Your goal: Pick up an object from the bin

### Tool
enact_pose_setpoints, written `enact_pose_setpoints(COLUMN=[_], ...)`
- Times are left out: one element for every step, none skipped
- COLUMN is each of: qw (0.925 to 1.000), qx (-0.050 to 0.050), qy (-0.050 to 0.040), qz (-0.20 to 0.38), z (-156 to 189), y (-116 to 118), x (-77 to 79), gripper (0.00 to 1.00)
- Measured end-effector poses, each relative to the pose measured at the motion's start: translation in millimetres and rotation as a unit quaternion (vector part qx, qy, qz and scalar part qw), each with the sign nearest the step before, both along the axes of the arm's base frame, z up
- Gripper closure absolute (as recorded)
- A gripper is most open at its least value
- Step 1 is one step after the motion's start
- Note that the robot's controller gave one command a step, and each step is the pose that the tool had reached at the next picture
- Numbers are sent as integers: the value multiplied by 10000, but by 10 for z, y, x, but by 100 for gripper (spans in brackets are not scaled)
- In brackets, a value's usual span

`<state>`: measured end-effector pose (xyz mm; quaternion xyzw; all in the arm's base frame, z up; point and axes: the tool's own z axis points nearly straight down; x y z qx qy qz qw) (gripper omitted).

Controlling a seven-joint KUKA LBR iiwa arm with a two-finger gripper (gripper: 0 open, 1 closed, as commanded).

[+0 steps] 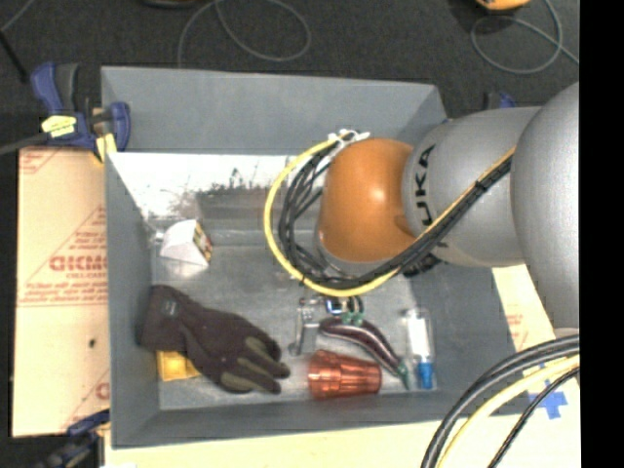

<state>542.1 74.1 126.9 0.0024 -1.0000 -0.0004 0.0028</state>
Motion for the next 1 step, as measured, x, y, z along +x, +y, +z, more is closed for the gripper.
enact_pose_setpoints(qw=[10000], qx=[2], qy=[-21], qz=[-4], z=[29], y=[-1], x=[8], gripper=[0])
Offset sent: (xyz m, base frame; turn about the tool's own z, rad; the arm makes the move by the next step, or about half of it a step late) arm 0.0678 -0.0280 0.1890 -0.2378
